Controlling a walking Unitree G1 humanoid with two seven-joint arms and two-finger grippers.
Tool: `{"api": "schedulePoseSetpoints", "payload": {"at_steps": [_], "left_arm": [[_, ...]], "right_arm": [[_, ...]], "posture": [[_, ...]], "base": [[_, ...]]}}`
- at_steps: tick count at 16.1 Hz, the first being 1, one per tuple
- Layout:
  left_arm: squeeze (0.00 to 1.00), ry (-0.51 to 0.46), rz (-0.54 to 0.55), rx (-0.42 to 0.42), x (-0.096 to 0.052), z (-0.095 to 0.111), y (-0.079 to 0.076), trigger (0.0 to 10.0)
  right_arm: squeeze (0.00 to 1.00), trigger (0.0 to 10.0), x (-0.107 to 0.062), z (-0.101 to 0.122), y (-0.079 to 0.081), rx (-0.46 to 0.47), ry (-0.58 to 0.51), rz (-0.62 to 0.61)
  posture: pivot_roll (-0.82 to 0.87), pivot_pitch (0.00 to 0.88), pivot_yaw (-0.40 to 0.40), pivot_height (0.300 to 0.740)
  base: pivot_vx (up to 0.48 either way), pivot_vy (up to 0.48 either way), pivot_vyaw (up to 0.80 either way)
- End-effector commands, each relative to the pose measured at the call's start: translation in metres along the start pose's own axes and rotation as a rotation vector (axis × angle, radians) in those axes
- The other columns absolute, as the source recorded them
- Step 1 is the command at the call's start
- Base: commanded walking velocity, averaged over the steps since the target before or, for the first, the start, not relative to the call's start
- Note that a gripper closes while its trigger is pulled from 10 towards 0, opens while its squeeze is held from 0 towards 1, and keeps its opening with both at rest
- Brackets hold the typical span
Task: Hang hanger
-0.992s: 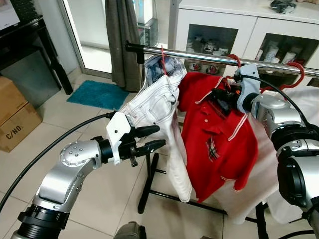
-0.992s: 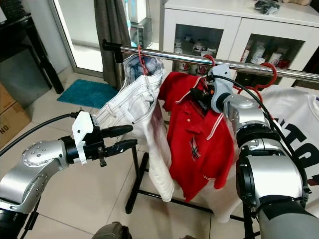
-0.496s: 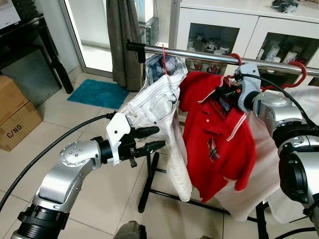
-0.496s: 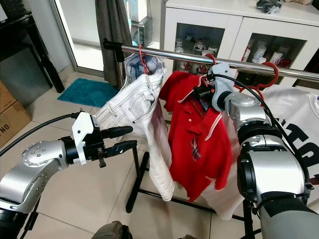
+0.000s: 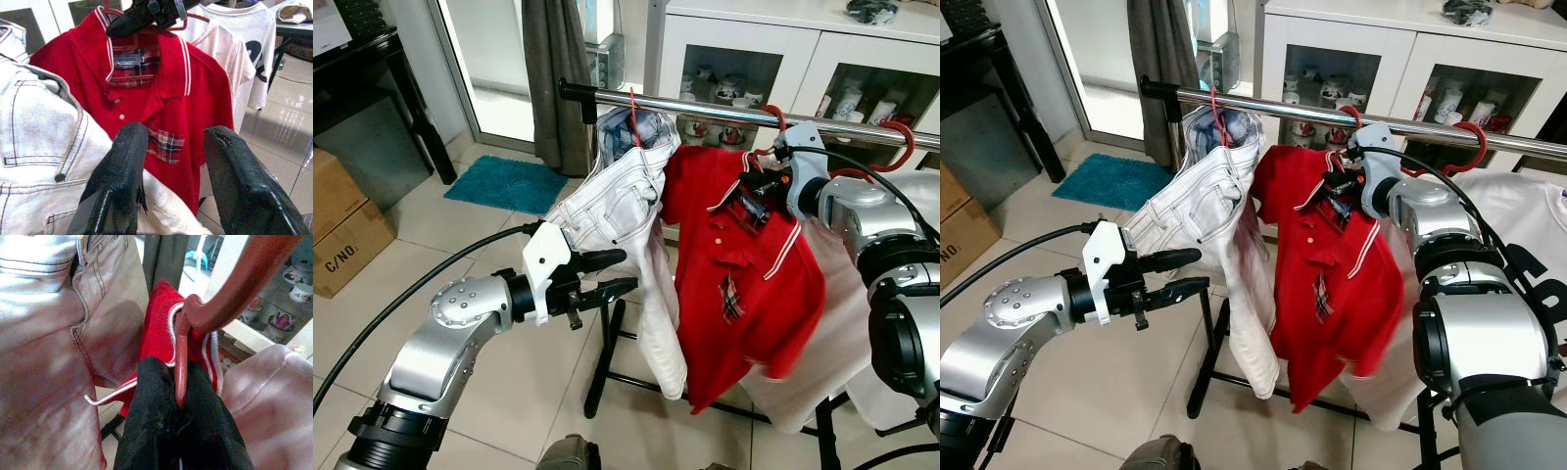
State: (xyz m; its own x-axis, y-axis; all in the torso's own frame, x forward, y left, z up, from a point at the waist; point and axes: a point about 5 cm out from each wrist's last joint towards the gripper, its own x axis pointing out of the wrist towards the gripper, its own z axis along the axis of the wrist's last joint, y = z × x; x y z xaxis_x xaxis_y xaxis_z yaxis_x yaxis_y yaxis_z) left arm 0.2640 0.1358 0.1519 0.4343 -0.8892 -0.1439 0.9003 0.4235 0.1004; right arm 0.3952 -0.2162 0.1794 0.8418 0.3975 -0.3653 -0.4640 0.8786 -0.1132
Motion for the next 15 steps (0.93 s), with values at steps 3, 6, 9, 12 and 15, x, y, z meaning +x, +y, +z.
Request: {"api": "schedulePoseSetpoints", "payload": {"at_steps": [3,6,9,12,15], "left_arm": [[0.0,0.016,-0.013,0.022,0.002,0.001,0.002,10.0],[0.0,0.022,0.026,0.035,0.002,0.0,0.004,10.0],[0.0,0.041,0.187,0.016,0.005,-0.008,0.01,10.0],[0.0,0.055,0.275,0.002,0.005,-0.015,0.011,10.0],[0.0,0.039,0.315,0.0,0.004,-0.016,0.01,10.0]], "right_arm": [[0.0,0.0,-0.001,0.009,-0.001,-0.028,-0.009,0.021],[0.0,0.0,0.001,0.012,0.0,-0.01,-0.044,0.0],[0.0,0.0,0.001,0.011,0.001,0.024,-0.12,-0.042],[0.0,0.0,-0.002,0.016,-0.002,0.04,-0.176,-0.066],[0.0,0.0,-0.011,0.026,-0.005,0.051,-0.24,-0.06]], "posture": [[0.03,0.0,0.033,0.705],[0.03,0.0,0.026,0.705],[0.03,0.0,0.025,0.705],[0.03,0.0,0.026,0.705],[0.01,0.0,0.029,0.705]], "base": [[0.0,0.0,0.0],[0.0,0.0,0.0],[0.0,0.0,0.0],[0.0,0.0,0.0],[0.0,0.0,0.0]]}}
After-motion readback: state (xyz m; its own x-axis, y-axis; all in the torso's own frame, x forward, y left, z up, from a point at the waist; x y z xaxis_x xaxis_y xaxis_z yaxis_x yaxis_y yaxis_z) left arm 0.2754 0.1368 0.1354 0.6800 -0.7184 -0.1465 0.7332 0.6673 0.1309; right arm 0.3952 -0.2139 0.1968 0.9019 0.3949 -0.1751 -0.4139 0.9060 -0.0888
